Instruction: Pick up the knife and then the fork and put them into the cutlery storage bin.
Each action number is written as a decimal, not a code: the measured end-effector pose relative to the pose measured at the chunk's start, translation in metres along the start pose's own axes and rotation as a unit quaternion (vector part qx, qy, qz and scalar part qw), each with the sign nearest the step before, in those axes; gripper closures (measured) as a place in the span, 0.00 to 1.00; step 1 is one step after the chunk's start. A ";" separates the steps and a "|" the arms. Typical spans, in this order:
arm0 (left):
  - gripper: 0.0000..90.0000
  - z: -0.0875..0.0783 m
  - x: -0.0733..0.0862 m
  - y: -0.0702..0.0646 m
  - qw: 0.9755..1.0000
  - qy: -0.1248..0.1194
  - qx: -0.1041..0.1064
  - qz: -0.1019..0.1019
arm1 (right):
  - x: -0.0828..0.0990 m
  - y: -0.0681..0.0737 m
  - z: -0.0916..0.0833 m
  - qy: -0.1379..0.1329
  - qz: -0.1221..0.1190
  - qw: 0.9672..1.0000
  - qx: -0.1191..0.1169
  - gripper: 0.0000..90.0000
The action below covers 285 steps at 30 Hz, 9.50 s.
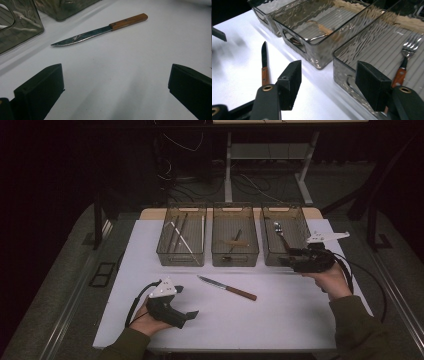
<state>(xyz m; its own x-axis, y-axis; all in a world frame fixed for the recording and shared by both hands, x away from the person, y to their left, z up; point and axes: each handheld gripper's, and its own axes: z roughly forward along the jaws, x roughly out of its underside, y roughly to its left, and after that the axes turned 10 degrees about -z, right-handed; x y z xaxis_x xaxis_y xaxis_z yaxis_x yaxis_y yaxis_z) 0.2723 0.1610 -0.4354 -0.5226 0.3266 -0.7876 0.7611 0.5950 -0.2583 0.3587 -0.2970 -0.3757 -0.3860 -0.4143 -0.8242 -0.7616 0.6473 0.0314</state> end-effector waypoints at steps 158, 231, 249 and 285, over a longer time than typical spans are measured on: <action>0.00 0.001 -0.001 0.001 1.000 -0.002 0.007 0.003 | -0.026 0.047 0.060 0.097 -0.069 0.984 -0.131 0.85; 0.00 0.002 -0.001 0.003 1.000 -0.008 0.007 -0.005 | -0.017 -0.083 0.028 0.101 0.039 0.985 0.131 0.85; 0.00 0.005 -0.001 0.005 1.000 -0.003 0.002 -0.002 | -0.013 -0.084 0.041 0.160 0.031 0.976 0.146 0.79; 0.00 0.008 -0.005 0.009 1.000 -0.001 -0.003 0.000 | -0.014 -0.028 0.013 0.001 0.012 0.996 0.088 0.20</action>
<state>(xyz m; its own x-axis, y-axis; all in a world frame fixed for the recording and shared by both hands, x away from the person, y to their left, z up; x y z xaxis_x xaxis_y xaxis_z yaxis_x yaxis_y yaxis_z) 0.2851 0.1591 -0.4383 -0.5220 0.3252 -0.7885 0.7587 0.5994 -0.2551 0.3923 -0.3011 -0.3730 -0.4053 -0.3985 -0.8227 -0.6488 0.7594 -0.0482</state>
